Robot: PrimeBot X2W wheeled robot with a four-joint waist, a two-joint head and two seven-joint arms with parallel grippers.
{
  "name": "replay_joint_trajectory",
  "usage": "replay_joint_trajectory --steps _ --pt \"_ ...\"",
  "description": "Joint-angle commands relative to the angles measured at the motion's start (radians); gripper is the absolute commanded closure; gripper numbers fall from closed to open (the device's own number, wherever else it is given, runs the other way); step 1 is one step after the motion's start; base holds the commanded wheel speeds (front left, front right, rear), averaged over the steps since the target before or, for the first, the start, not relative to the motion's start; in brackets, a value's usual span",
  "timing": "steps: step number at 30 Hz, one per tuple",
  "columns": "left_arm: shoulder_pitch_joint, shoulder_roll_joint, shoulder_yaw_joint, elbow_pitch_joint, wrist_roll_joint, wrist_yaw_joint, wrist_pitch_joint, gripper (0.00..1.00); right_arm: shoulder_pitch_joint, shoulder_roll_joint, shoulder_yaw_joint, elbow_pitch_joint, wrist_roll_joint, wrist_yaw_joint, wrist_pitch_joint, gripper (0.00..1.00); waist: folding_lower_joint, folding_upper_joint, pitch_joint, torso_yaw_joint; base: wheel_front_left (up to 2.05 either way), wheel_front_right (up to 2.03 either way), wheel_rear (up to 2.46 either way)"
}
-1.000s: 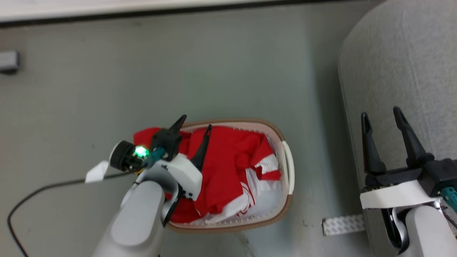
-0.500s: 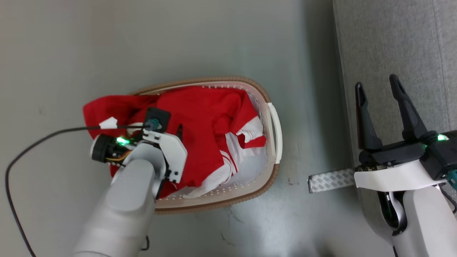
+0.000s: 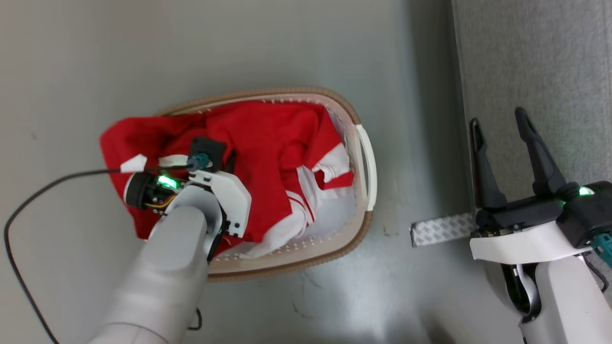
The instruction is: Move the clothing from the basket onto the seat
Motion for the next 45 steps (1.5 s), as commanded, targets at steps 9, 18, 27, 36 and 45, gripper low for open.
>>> replay_joint_trajectory --steps 9,18,27,36,45 --pt "0.158 0.004 -0.125 -0.136 -0.181 -0.041 -0.094 1.00 0.083 -0.003 -0.009 0.063 0.005 -0.002 0.000 0.00 -0.0002 0.0000 -0.263 0.096 0.00 0.00 0.00" --pt "0.322 0.003 -0.227 -0.370 -0.298 -0.006 -0.054 1.00 0.230 -0.003 -0.048 0.114 0.013 -0.002 0.000 0.00 -0.0002 0.0000 -0.542 0.171 0.00 0.00 0.00" --pt "0.435 0.055 -0.219 -0.720 -0.324 0.053 0.058 1.00 0.355 -0.003 -0.073 0.124 0.023 -0.002 0.000 0.00 -0.0002 0.0000 -0.713 0.194 0.00 0.00 0.00" --pt "0.517 0.142 -0.183 -1.016 -0.348 0.115 0.199 1.00 0.444 -0.003 -0.064 0.123 0.011 -0.002 0.000 0.00 -0.0002 0.0000 -0.837 0.187 0.00 0.00 0.00" --pt "0.540 0.194 -0.166 -1.160 -0.357 0.143 0.275 1.00 0.474 -0.002 0.020 0.055 -0.045 -0.002 0.000 0.00 -0.0002 0.0000 -0.868 0.185 0.00 0.00 0.00"
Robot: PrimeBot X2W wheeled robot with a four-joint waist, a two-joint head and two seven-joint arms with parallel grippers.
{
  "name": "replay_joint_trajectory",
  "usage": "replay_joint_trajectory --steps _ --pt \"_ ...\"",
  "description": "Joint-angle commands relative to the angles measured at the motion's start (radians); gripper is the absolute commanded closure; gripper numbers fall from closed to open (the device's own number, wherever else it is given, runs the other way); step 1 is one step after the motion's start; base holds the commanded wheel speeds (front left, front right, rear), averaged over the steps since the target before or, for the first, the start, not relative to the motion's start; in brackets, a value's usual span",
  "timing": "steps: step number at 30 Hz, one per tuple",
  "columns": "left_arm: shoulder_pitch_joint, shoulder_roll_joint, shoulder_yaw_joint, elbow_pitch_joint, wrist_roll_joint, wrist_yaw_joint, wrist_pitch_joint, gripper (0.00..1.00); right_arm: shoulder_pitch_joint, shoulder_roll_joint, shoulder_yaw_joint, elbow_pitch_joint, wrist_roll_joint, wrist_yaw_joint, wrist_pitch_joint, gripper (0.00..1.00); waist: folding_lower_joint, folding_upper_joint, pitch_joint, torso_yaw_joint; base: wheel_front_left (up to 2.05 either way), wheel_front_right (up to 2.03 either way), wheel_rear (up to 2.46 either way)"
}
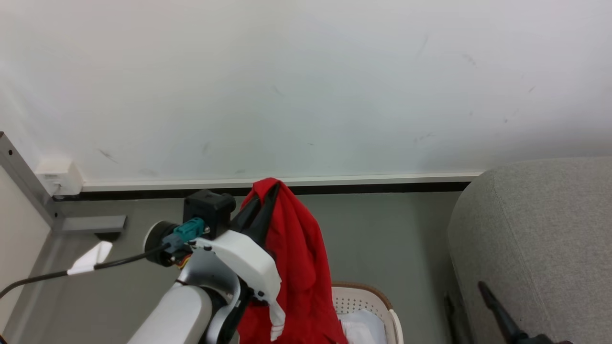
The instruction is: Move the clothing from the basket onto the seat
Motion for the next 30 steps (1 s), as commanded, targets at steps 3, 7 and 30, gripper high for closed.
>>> replay_joint_trajectory --steps 3,7,30 --pt "0.017 0.010 -0.002 -0.038 -0.006 0.007 0.010 1.00 -0.019 -0.012 0.117 -0.029 -0.016 -0.002 0.003 0.00 0.0002 -0.0001 -0.006 0.004 0.00 0.00 0.00" --pt "0.019 0.013 -0.010 -0.054 0.000 0.009 0.016 1.00 -0.089 -0.098 0.287 -0.069 0.026 -0.002 0.069 0.00 0.0002 -0.0001 -0.011 0.010 0.00 0.00 0.00" --pt "-0.022 -0.047 -0.105 -0.072 -0.016 -0.032 0.035 1.00 -0.602 -0.031 0.713 0.390 0.199 -0.002 0.110 0.78 0.0002 -0.0001 -0.005 0.063 0.00 0.00 0.00"
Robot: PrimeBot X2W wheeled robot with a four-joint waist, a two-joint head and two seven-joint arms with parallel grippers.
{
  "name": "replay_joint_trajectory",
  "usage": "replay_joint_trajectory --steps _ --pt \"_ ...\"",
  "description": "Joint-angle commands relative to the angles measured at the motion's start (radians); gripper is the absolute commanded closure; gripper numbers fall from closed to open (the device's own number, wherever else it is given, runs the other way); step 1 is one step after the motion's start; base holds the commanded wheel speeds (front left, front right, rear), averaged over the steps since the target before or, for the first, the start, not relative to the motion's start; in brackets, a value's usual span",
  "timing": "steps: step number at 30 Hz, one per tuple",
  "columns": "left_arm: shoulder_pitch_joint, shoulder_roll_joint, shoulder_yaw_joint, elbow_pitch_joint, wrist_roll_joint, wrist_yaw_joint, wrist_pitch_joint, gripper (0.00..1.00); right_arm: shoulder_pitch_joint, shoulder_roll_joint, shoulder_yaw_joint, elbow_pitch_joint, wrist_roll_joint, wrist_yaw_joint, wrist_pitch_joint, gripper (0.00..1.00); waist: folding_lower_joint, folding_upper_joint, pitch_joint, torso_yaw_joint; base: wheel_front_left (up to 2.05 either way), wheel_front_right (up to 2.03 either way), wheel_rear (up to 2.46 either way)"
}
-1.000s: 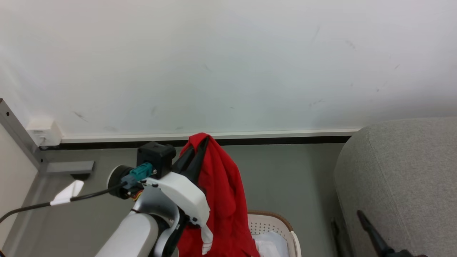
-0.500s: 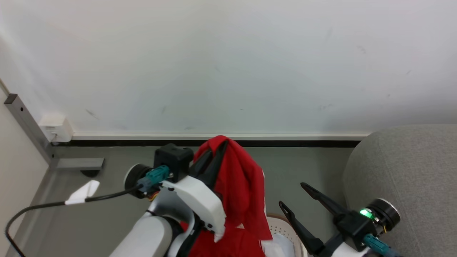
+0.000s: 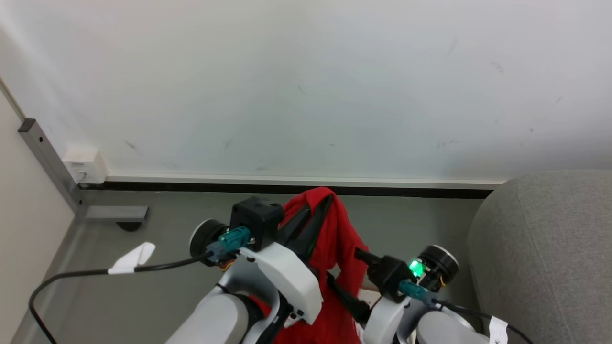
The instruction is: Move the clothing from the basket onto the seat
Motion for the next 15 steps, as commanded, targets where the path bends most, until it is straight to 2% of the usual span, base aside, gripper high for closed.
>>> replay_joint_trajectory --steps 1,6,15 --pt "-0.002 -0.003 -0.006 -0.007 -0.010 -0.005 0.007 1.00 -0.047 0.019 0.015 0.068 0.029 -0.002 -0.034 1.00 0.0000 -0.0001 0.000 0.003 0.00 0.00 0.00" --pt "-0.004 -0.006 -0.010 -0.002 -0.014 -0.001 0.006 1.00 -0.100 0.039 0.038 0.153 0.086 -0.002 -0.081 1.00 0.0000 -0.0001 0.003 0.008 0.00 0.00 0.00" --pt "-0.006 0.002 -0.004 0.019 -0.019 0.005 -0.008 1.00 -0.149 0.039 0.108 0.184 0.187 -0.002 -0.122 1.00 0.0000 -0.0001 0.004 0.005 0.00 0.00 0.00"
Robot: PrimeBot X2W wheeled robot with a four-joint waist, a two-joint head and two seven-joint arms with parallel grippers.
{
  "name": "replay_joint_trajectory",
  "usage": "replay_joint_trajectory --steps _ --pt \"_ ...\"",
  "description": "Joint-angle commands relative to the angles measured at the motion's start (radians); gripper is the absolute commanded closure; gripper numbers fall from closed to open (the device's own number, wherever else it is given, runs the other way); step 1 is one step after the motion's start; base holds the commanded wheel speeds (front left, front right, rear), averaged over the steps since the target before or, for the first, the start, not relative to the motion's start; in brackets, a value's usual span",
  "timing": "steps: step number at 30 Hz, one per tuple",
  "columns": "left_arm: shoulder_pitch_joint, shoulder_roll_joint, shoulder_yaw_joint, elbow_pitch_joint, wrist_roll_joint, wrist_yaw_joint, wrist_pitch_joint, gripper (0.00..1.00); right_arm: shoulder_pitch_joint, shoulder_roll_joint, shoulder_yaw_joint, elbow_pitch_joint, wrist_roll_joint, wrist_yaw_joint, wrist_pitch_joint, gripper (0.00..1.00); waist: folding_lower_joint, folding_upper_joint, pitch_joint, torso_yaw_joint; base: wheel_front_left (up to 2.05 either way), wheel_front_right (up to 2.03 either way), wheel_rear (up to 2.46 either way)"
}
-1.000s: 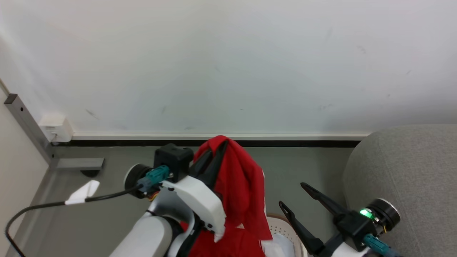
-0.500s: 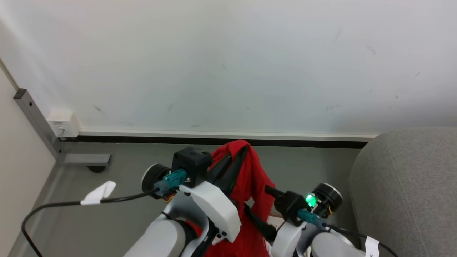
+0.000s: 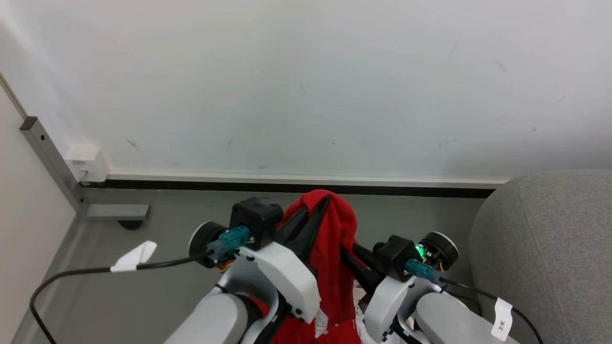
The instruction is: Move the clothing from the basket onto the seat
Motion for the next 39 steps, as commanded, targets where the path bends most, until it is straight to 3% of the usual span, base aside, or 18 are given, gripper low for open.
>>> replay_joint_trajectory --steps 1,9,10,11,12,13,23,39 --pt "-0.002 0.008 0.004 0.003 -0.012 0.004 -0.007 1.00 -0.017 -0.001 0.001 0.011 0.015 -0.002 -0.007 1.00 -0.0001 0.0000 0.000 -0.002 0.00 0.00 0.00" --pt "-0.001 0.015 0.007 0.009 -0.015 0.011 -0.010 1.00 -0.020 -0.001 -0.001 0.044 0.035 -0.002 -0.014 1.00 -0.0001 0.0000 -0.001 -0.011 0.00 0.00 0.00" --pt "-0.001 0.015 0.007 0.009 -0.013 0.014 -0.010 0.81 -0.023 -0.001 -0.005 0.045 0.035 -0.002 -0.014 1.00 -0.0001 0.0000 0.000 -0.012 0.00 0.00 0.00" --pt "0.000 0.016 0.007 0.010 -0.011 0.016 -0.011 0.56 -0.026 -0.001 -0.011 0.045 0.034 -0.002 -0.014 1.00 -0.0001 0.0000 0.001 -0.014 0.00 0.00 0.00" --pt "0.000 0.017 0.006 0.010 -0.007 0.018 -0.013 0.11 -0.028 -0.001 -0.018 0.045 0.032 -0.002 -0.014 1.00 -0.0001 0.0000 0.002 -0.017 0.00 0.00 0.00" --pt "0.002 0.018 0.005 0.011 -0.003 0.021 -0.015 0.00 -0.030 -0.001 -0.024 0.046 0.028 -0.002 -0.014 1.00 -0.0001 0.0000 0.004 -0.020 0.00 0.00 0.00" --pt "0.049 -0.004 -0.031 0.047 -0.020 -0.008 -0.069 0.00 -0.072 -0.020 -0.154 0.048 -0.030 -0.002 -0.014 1.00 -0.0001 0.0000 0.025 -0.107 0.00 0.00 0.00" --pt "0.057 -0.018 -0.064 0.090 0.002 -0.007 -0.151 0.00 -0.032 -0.201 -0.368 -0.060 -0.100 -0.002 -0.015 1.00 -0.0001 0.0000 0.078 -0.384 0.00 0.00 0.00"
